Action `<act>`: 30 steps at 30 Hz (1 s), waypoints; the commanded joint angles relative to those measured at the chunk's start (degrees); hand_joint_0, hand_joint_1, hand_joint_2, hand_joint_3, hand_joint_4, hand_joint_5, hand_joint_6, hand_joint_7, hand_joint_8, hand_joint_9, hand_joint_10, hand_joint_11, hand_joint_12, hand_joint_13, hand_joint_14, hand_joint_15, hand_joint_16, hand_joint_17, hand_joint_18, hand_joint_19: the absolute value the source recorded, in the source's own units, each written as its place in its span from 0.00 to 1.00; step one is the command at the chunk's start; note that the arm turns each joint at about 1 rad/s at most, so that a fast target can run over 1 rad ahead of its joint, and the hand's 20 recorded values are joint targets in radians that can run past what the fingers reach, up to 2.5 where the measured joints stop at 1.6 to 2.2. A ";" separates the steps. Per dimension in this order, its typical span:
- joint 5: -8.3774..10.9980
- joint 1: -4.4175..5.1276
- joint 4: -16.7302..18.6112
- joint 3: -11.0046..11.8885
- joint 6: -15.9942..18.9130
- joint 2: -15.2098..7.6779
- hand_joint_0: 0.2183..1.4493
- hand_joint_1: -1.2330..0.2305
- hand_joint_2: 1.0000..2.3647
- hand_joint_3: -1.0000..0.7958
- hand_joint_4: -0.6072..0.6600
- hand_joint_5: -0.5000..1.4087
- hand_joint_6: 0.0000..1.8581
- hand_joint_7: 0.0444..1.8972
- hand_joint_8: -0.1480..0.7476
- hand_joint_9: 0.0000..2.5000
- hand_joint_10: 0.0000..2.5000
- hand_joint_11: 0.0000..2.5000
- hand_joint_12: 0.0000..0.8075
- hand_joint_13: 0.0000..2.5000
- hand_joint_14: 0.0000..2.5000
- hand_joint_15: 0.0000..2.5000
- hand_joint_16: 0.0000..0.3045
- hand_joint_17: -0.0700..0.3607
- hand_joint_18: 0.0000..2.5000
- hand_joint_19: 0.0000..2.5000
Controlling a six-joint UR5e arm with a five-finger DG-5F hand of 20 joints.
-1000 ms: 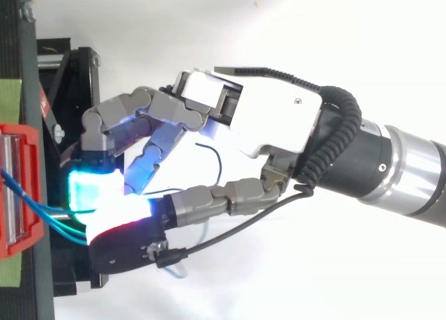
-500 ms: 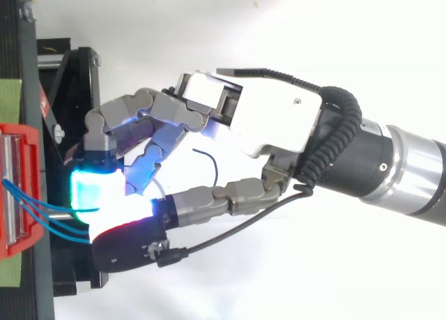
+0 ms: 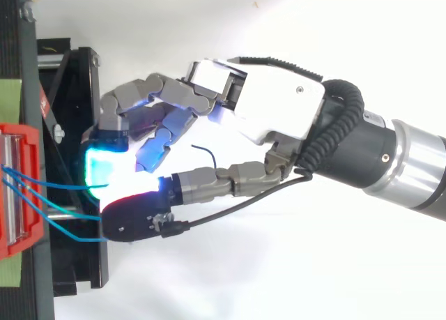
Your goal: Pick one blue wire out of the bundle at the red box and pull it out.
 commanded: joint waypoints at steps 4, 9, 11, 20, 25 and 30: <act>0.16 0.08 -1.00 -5.88 1.05 3.45 0.32 0.28 0.00 0.57 0.49 0.21 0.46 0.58 0.49 0.45 0.01 0.32 0.51 0.21 0.00 0.09 0.20 0.47 0.25 0.12; 2.45 0.60 7.62 -13.18 -1.23 7.67 0.32 0.28 0.00 0.57 0.49 0.21 0.46 0.58 0.49 0.45 0.01 0.32 0.51 0.22 0.00 0.09 0.20 0.47 0.25 0.12; 3.50 0.78 10.16 -14.94 -2.90 8.90 0.32 0.28 0.00 0.57 0.49 0.21 0.46 0.58 0.49 0.44 0.01 0.31 0.51 0.22 0.00 0.09 0.20 0.47 0.25 0.13; 4.38 1.39 5.86 -15.37 -1.85 10.92 0.32 0.28 0.00 0.57 0.49 0.21 0.46 0.57 0.49 0.43 0.01 0.30 0.51 0.22 0.00 0.09 0.20 0.47 0.25 0.13; 5.26 1.66 2.17 -15.37 0.00 11.80 0.32 0.28 0.00 0.57 0.49 0.21 0.46 0.58 0.49 0.43 0.01 0.30 0.51 0.22 0.00 0.09 0.20 0.47 0.25 0.12; 6.32 1.66 1.73 -15.37 0.96 11.80 0.32 0.28 0.00 0.57 0.49 0.21 0.46 0.58 0.49 0.43 0.01 0.29 0.51 0.22 0.00 0.09 0.19 0.47 0.25 0.12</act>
